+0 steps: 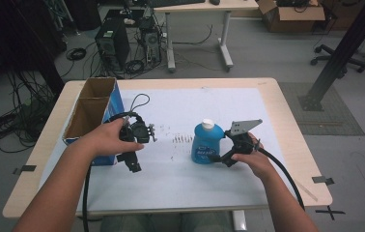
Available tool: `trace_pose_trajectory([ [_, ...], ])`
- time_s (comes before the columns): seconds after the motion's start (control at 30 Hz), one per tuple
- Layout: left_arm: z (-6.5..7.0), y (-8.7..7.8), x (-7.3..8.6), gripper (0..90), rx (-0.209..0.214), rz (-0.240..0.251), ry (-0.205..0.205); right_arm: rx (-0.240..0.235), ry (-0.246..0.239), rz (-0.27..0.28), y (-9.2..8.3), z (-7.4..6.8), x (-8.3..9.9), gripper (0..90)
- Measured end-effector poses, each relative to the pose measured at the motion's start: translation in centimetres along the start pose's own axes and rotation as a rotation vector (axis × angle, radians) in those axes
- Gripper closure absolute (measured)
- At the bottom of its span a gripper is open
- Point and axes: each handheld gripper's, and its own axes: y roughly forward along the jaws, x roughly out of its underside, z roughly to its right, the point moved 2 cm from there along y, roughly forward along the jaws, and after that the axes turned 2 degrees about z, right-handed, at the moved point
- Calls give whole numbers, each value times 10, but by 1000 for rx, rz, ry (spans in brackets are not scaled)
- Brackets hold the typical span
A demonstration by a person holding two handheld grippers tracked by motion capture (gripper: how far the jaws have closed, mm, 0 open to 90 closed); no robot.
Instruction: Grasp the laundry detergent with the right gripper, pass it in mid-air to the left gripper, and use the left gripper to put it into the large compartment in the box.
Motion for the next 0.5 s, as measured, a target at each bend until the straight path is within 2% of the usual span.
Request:
trace_pose_trajectory([
  [0.13, 0, 0, 0, 54, -2, 2, -7, -2, 10, 25, 3, 1, 2, 21],
  [0.27, 1, 0, 0, 54, -3, 6, 8, -7, 30, 54, 9, 2, 4, 21],
  [0.5, 5, -2, 0, 55, 1, 25, 25, -9, 27, 72, 12, 1, 7, 21],
])
